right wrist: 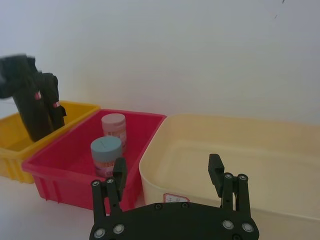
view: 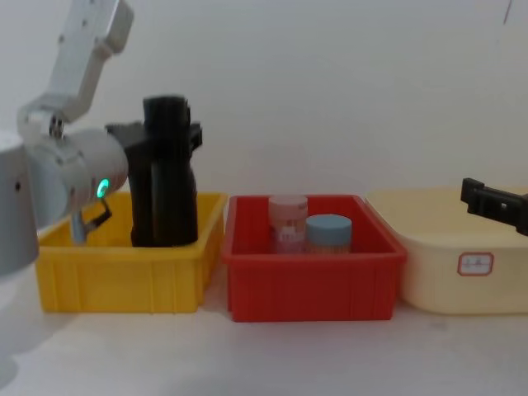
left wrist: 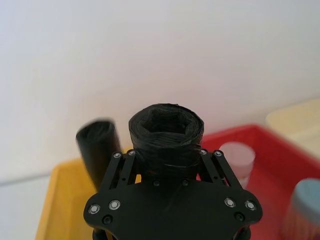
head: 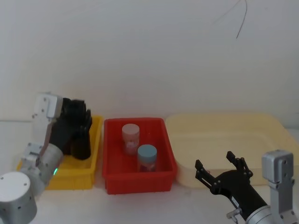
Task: Pick up the garbage bag with the one hand and transfer it to the other hand.
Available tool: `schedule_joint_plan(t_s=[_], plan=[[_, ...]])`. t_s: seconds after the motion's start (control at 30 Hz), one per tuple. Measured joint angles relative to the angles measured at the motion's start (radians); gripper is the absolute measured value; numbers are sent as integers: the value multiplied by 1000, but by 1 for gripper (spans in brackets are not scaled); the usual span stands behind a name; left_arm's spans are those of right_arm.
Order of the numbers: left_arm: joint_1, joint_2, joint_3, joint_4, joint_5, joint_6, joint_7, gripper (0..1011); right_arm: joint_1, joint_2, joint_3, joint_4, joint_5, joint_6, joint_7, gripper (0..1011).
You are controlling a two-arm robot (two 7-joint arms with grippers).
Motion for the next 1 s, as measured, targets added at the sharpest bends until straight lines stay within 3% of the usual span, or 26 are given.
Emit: schedule_joint_plan(t_s=[0.43,0.5,1.0], plan=[[-33,9,-2,-117,-26,-5,-92,418,0,0,0,0,0,0,0,1000],[-47,9,-2,-141,-46,-4,-131,400,0,0,0,0,0,0,0,999],[-107,6,29,-153,-137,40,-294,392,0,0,0,0,0,0,0,999]])
